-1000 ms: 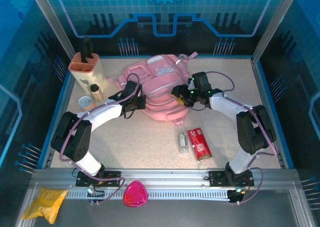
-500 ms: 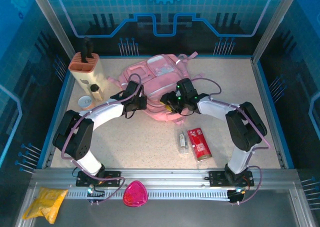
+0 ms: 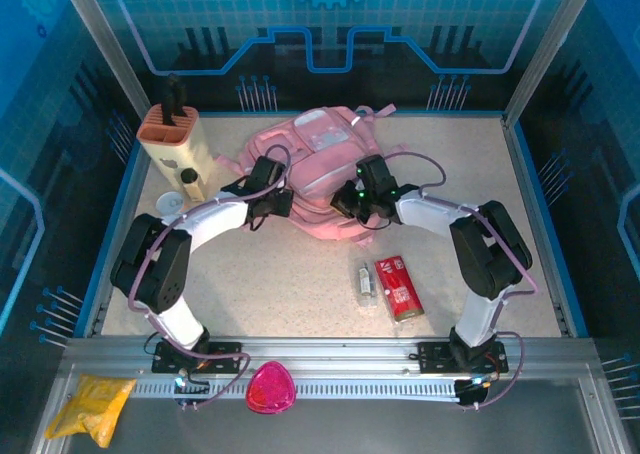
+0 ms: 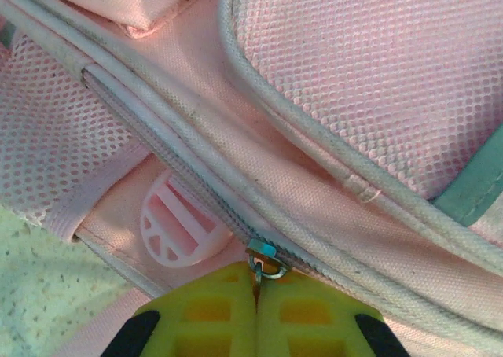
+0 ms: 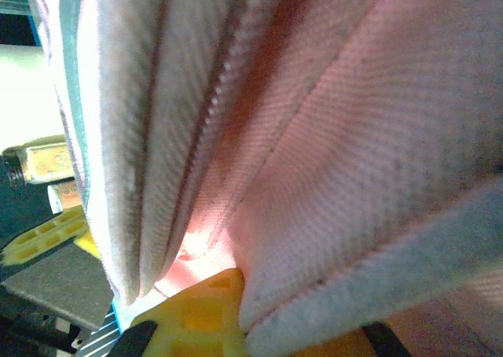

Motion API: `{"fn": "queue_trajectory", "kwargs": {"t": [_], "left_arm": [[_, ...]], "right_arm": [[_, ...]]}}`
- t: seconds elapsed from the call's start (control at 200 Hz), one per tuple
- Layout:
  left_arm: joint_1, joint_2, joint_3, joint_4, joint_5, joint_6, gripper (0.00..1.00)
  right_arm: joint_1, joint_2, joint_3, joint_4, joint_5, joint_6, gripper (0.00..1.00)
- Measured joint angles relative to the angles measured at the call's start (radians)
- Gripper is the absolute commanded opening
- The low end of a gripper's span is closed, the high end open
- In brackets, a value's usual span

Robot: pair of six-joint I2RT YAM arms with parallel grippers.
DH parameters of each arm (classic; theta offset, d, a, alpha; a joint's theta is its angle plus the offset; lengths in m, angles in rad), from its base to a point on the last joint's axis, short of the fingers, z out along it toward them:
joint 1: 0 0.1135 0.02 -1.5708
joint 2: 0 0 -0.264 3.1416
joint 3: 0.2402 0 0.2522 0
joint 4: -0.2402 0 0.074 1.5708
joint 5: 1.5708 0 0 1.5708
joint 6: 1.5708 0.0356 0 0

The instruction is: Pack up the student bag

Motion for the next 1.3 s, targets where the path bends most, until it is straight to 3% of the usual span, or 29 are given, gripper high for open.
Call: {"fn": "queue_trajectory", "kwargs": {"t": [0.49,0.635,0.74,0.795,0.85,0.895,1.021,1.136,1.301], "left_arm": [[0.041,0.073,0.079,-0.016,0.005,0.023,0.01],[0.047,0.05,0.007,0.109,0.023,0.054,0.06],[0.054,0.058,0.032,0.095,0.034,0.069,0.07],[0.056,0.071,0.066,0.074,0.034,0.071,0.16],[0.06,0.075,0.081,0.072,0.03,0.067,0.42],[0.075,0.074,0.082,0.073,0.017,0.053,0.55],[0.135,0.054,0.08,0.058,0.009,-0.01,0.62],[0.132,-0.051,0.039,0.011,0.031,-0.098,0.66],[0.022,-0.282,-0.071,-0.032,0.093,-0.298,0.67]], "right_arm": [[-0.009,-0.022,0.005,0.017,0.004,-0.067,0.0],[-0.011,-0.024,0.007,0.013,0.008,-0.079,0.0],[-0.01,-0.024,0.016,0.007,0.013,-0.092,0.0],[-0.009,-0.024,0.024,0.007,0.016,-0.098,0.0],[-0.009,-0.025,0.035,0.005,0.02,-0.109,0.0],[-0.01,-0.029,0.043,-0.017,0.026,-0.122,0.16],[-0.01,-0.055,0.042,-0.092,0.018,-0.174,0.47],[-0.01,-0.108,0.026,-0.161,-0.008,-0.238,0.57],[-0.017,-0.288,-0.065,-0.279,-0.007,-0.328,0.73]]}}
